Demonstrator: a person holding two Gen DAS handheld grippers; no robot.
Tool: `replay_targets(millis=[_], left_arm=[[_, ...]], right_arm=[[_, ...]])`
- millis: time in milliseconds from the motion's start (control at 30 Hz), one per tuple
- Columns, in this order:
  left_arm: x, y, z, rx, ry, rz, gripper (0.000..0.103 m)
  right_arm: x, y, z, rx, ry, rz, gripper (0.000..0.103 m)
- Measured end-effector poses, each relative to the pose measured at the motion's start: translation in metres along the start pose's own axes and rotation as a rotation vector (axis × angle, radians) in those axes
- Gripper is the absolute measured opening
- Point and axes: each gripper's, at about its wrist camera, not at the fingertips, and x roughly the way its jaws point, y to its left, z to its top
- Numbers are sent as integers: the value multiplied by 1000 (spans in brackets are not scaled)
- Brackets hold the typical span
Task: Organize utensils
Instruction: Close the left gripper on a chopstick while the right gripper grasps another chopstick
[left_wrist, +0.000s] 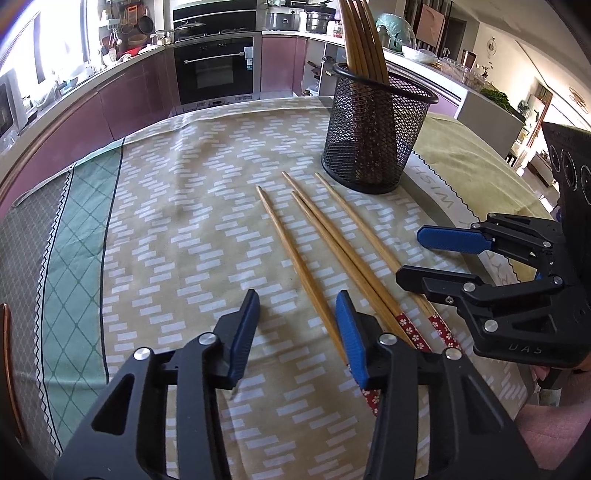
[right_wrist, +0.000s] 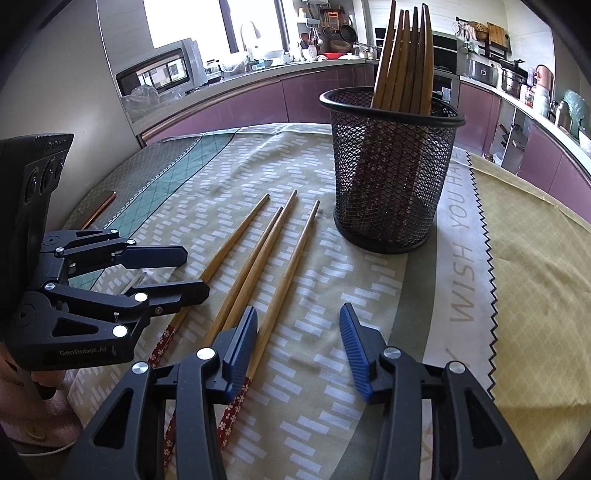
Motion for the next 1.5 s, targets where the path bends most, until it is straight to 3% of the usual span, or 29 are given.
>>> replay_targets(millis=[133, 267, 467, 833, 1133, 1200, 1500], left_arm=[[2, 2, 4, -11, -2, 4, 29], [4, 4, 7, -40, -3, 2, 13], [3, 8, 6, -83, -11, -16, 8], [-10, 7, 1, -88, -37, -64, 8], [1, -1, 0, -45, 0, -94, 9], [4, 0, 2, -40, 2, -95, 18], [16, -3, 18, 3, 4, -83, 17]], right_arm=[[6, 4, 6, -17, 8, -9, 36], [10, 5, 9, -5, 7, 2, 19], [8, -4, 7, 56, 2, 46, 8], [-13, -11, 6, 87, -64, 126, 6], [5, -8, 8, 60, 3, 150, 6], [6, -7, 9, 56, 7, 142, 6], [17, -5, 17, 46, 25, 134, 7]])
